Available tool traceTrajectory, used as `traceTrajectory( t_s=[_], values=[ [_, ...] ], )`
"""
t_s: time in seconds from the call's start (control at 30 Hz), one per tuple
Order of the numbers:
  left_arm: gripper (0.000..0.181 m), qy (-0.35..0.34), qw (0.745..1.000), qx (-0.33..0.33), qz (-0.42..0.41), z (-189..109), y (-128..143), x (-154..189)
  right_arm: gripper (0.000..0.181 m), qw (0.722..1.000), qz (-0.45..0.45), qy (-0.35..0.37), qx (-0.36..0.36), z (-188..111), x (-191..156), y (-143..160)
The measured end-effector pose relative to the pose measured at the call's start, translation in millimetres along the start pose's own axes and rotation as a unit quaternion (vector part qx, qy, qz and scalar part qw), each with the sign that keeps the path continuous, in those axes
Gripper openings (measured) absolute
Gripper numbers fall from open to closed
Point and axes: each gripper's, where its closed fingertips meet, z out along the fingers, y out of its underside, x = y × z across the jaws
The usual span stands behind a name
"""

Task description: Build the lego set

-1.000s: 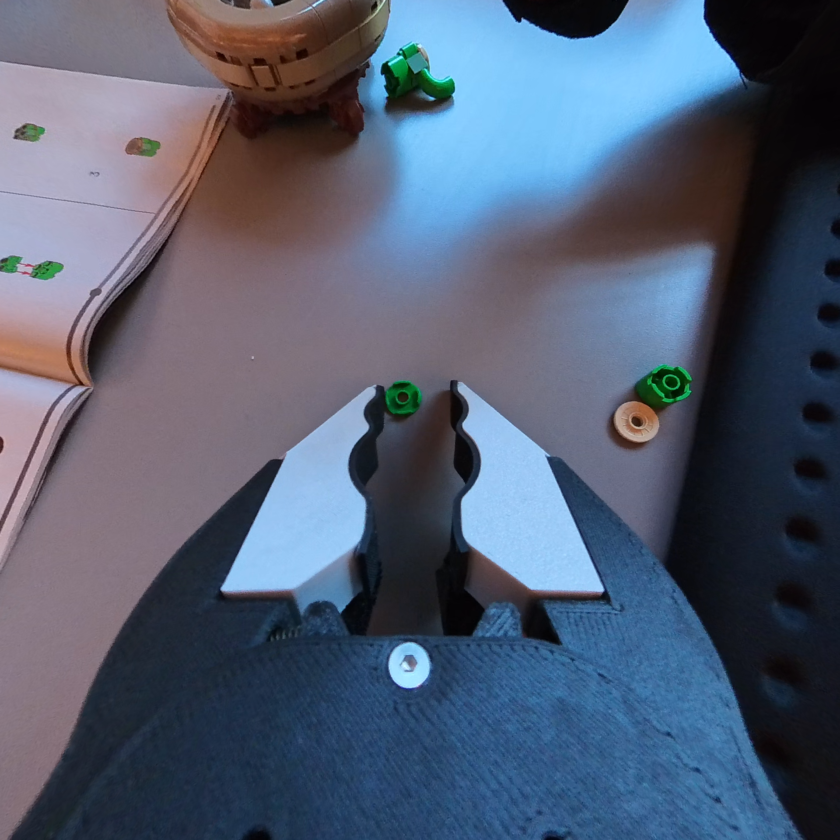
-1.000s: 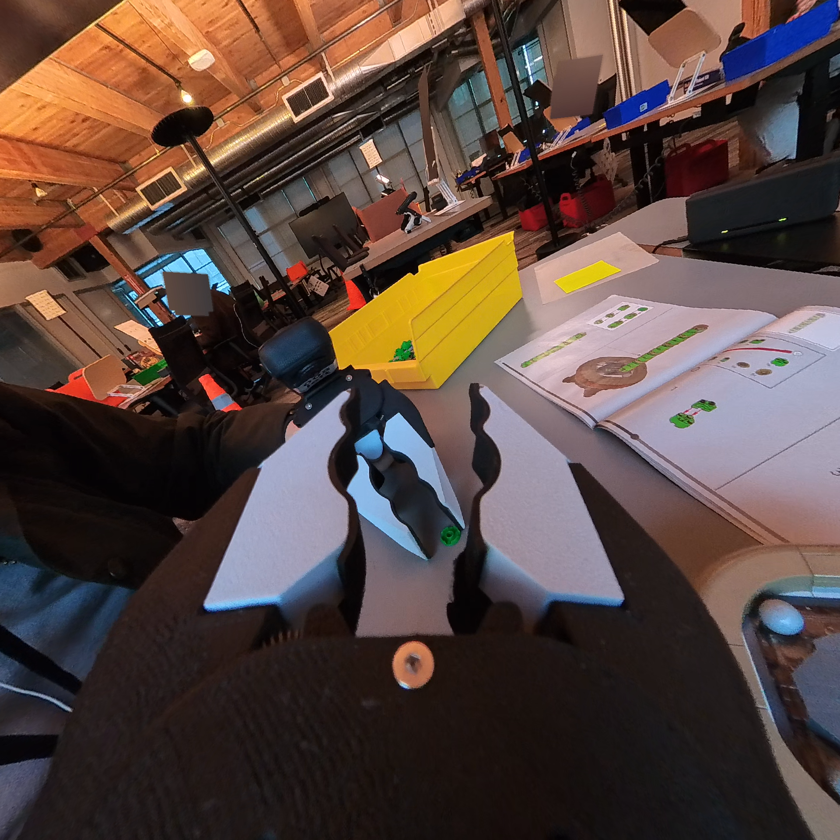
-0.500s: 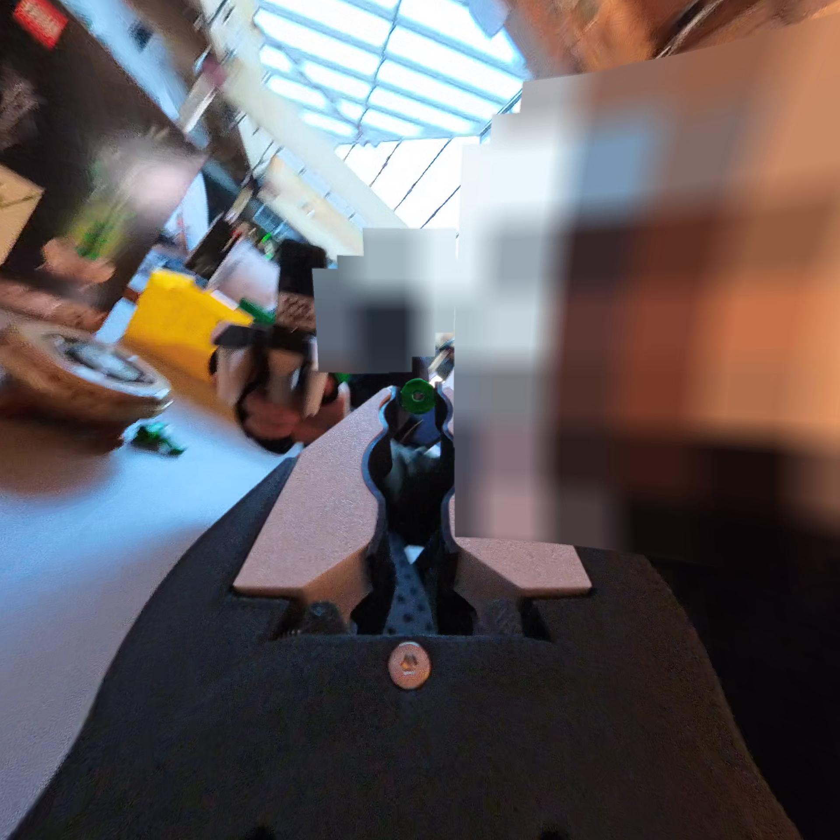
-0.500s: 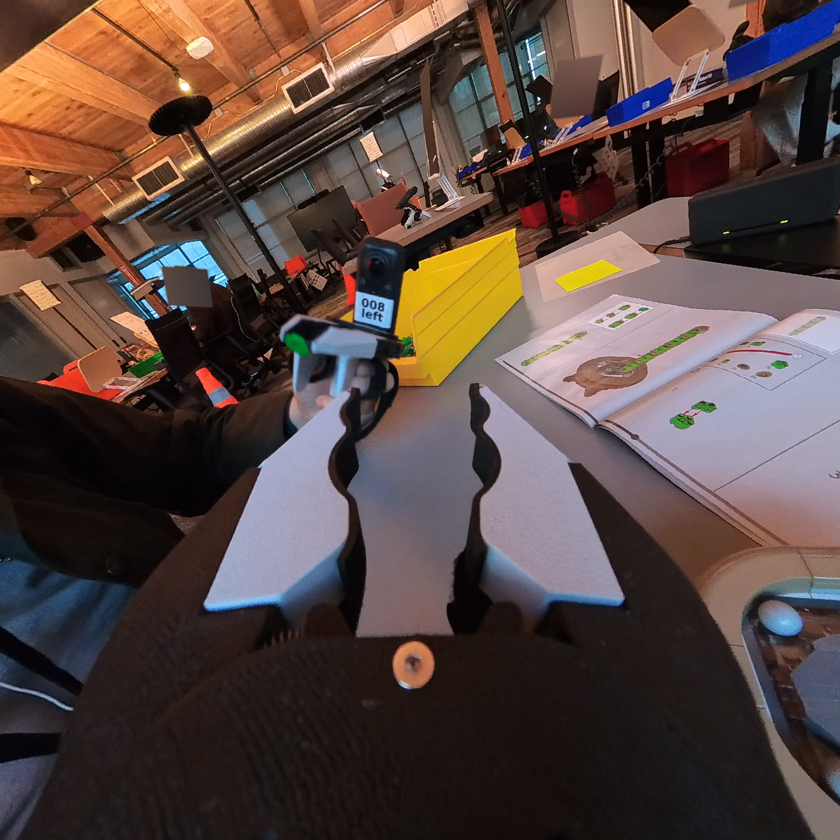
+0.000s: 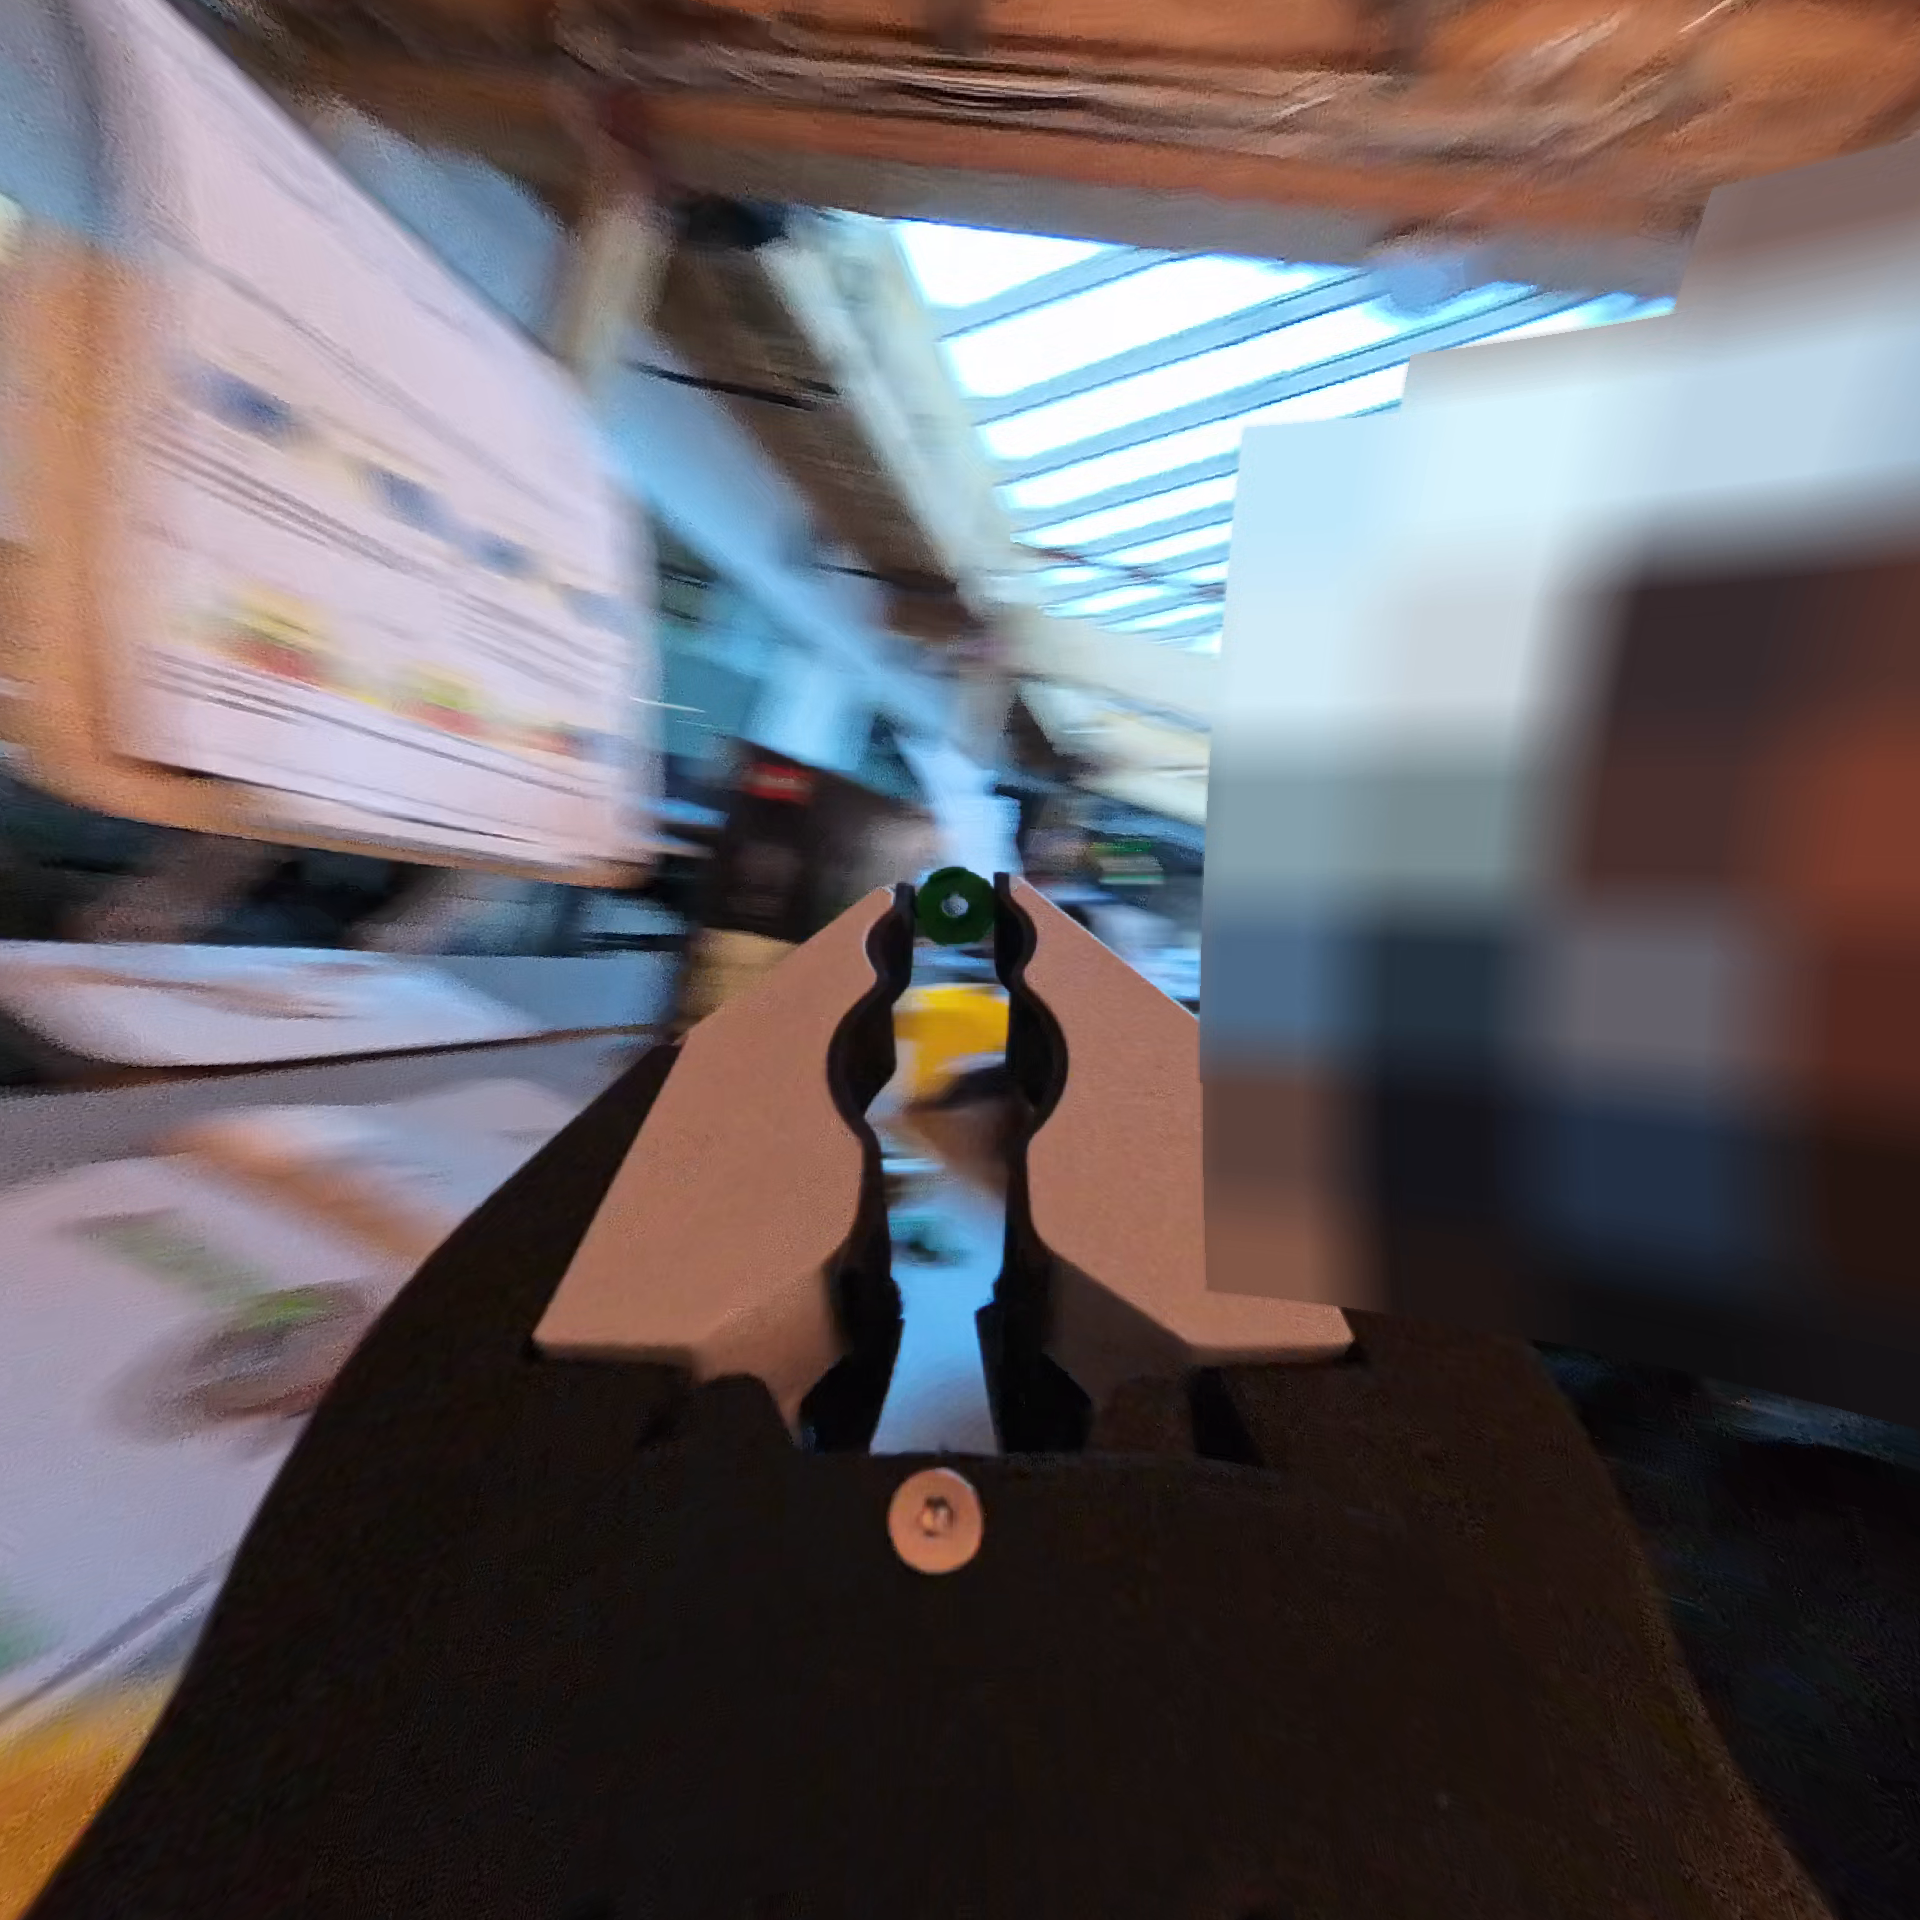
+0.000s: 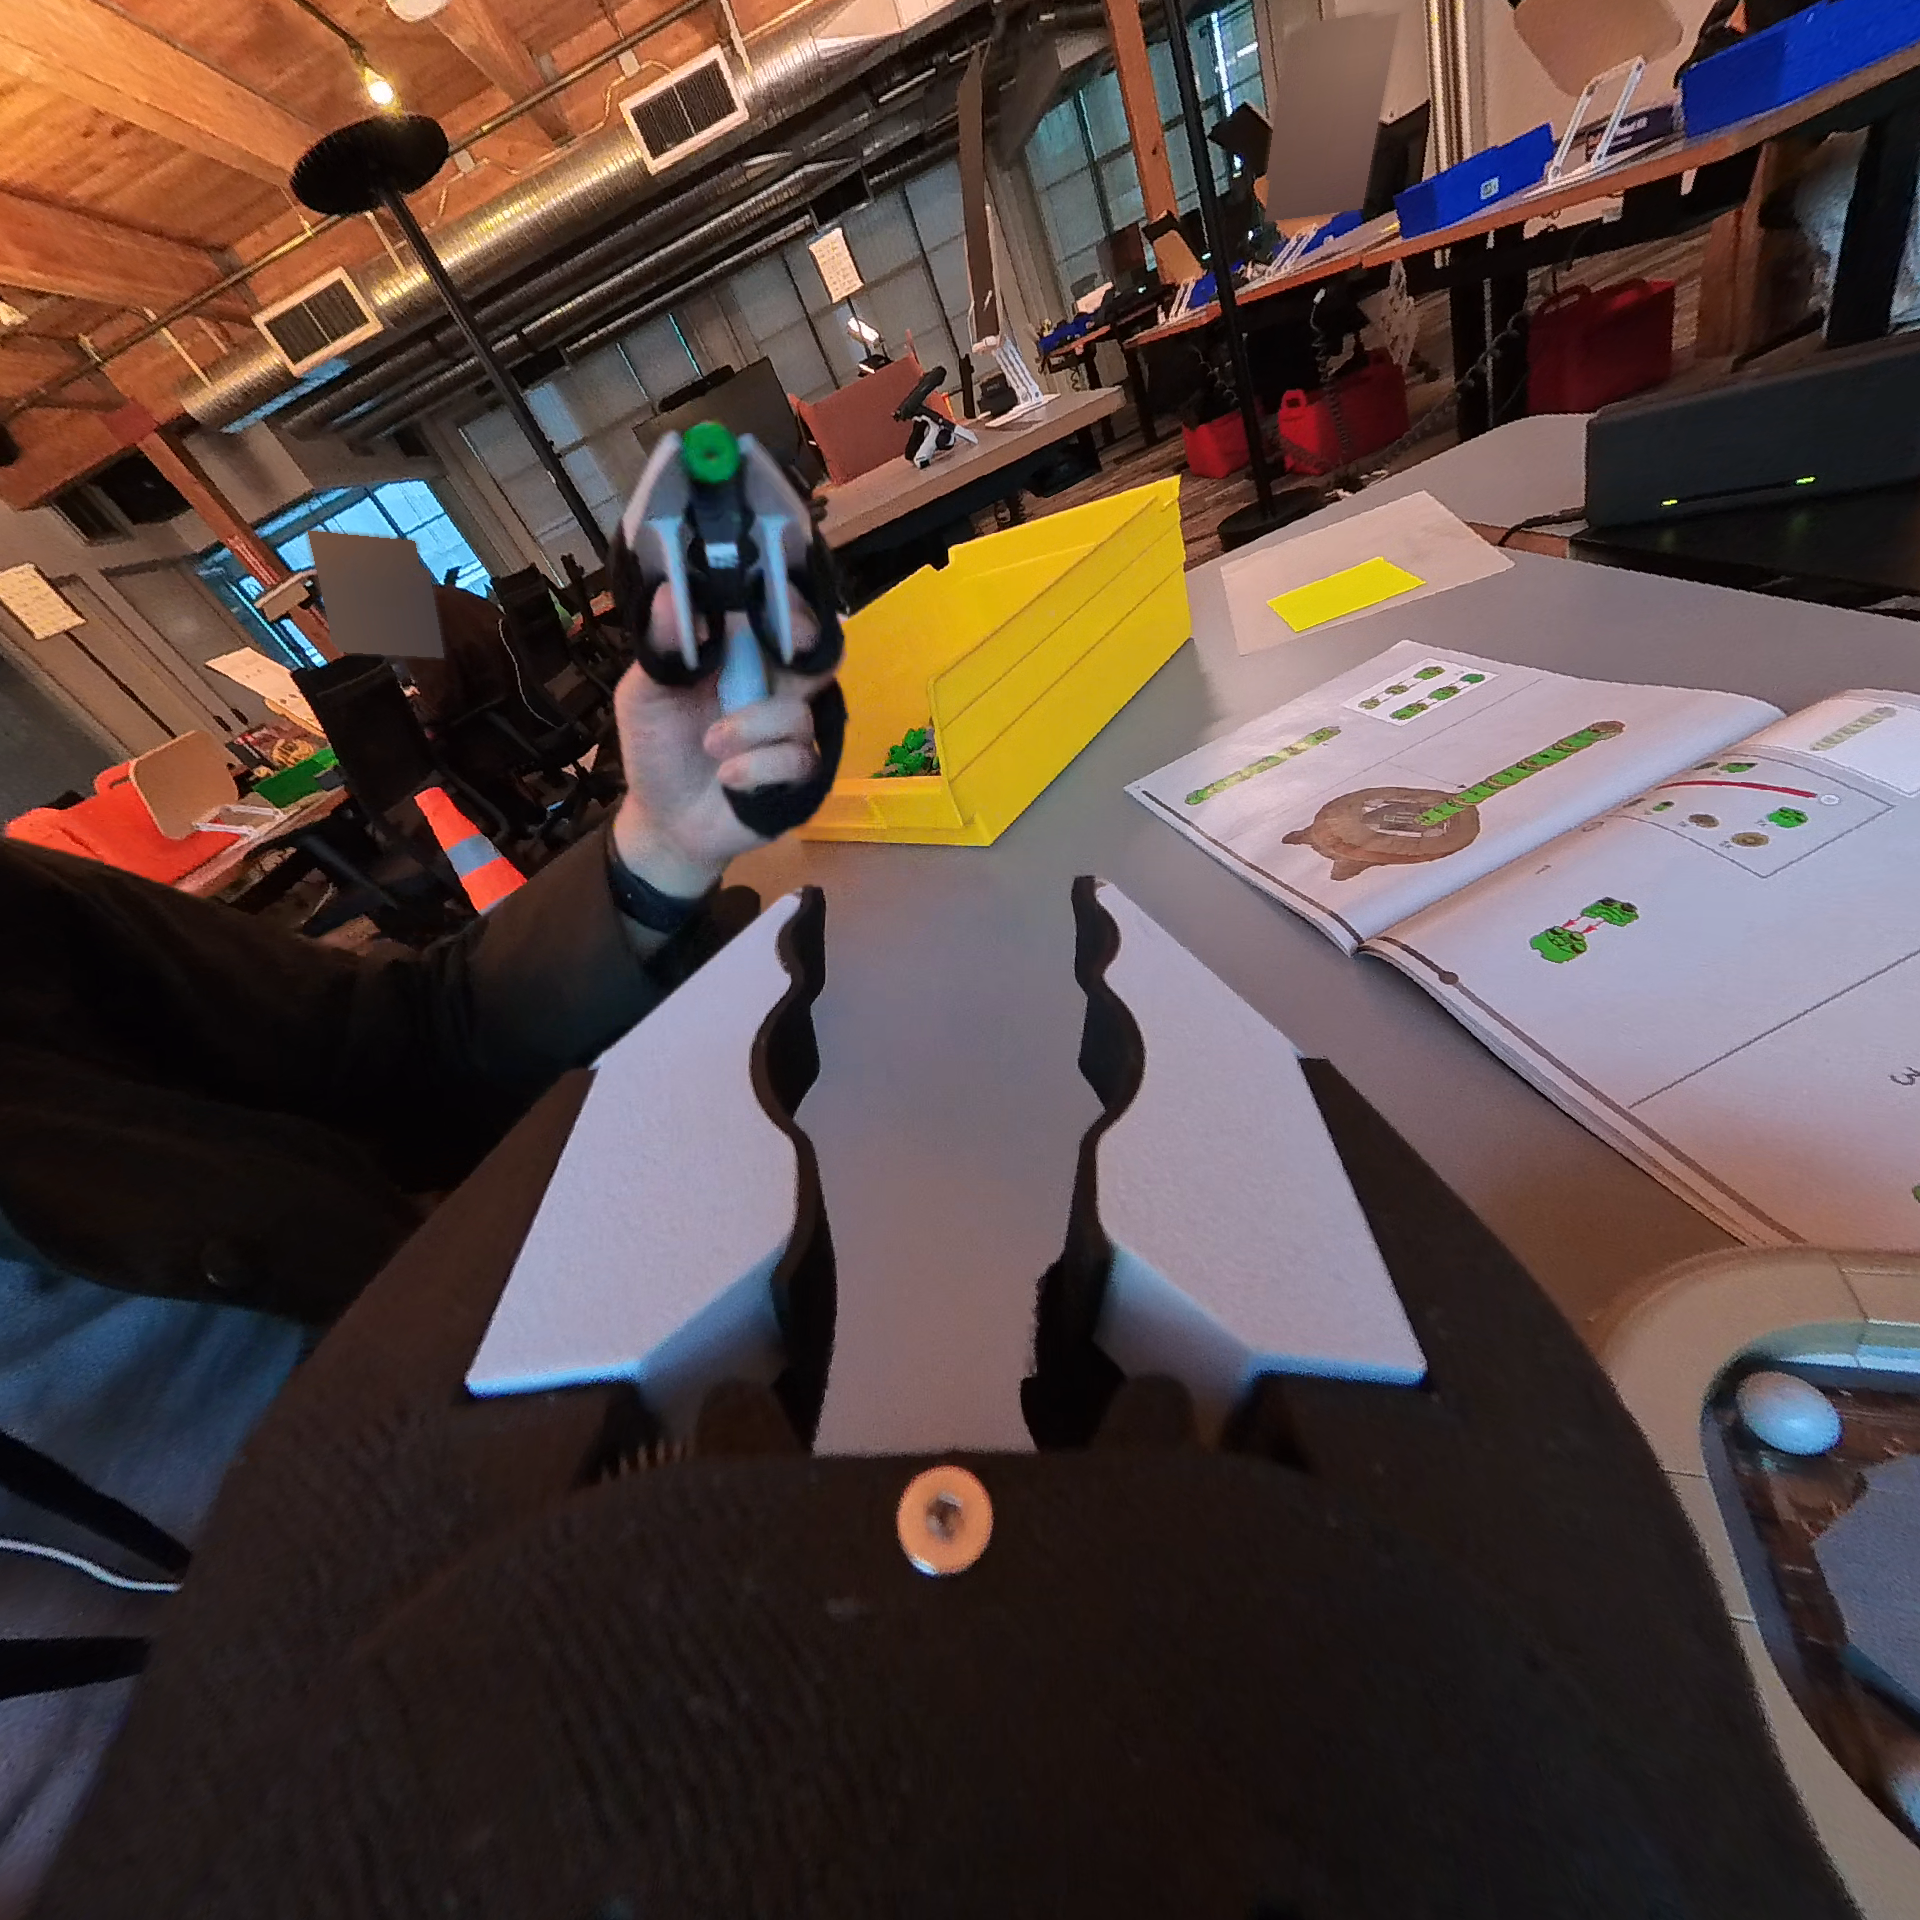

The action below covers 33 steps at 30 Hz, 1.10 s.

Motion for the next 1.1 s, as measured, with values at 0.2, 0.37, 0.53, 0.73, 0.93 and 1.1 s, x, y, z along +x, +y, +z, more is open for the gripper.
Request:
traceTrajectory(
  t_s=[0.2, 0.37, 0.53, 0.73, 0.93, 1.1],
  values=[
    [0.013, -0.569, 0.787, -0.085, 0.22, -153.6, -38.4, -115.2, 0.047, 1.0, -0.007, 0.0, -0.016, 3.9, -0.7, 6.7],
    [0.052, -0.624, 0.753, -0.133, 0.163, -176.5, -18.6, -139.3, 0.046, 0.999, -0.019, 0.005, -0.028, 5.2, -0.8, 10.5],
    [0.038, -0.488, 0.84, -0.065, 0.229, -117.5, -32.1, -102.2, 0.046, 0.999, -0.022, 0.006, -0.028, 5.1, -0.7, 10.2],
    [0.025, -0.065, 0.969, -0.179, 0.157, 2.7, 69.3, -2.1, 0.046, 0.999, -0.026, 0.014, -0.02, 3.8, 1.8, 7.1],
    [0.033, 0.125, 0.917, -0.372, 0.07, 17.5, 181.1, 57.9, 0.045, 0.999, -0.024, 0.022, -0.01, 0.9, 5.4, 4.2],
    [0.042, 0.149, 0.878, -0.442, 0.105, 13.5, 223.9, 68.9, 0.044, 0.999, -0.025, 0.036, -0.01, -0.2, 13.1, 7.0]
  ],
)
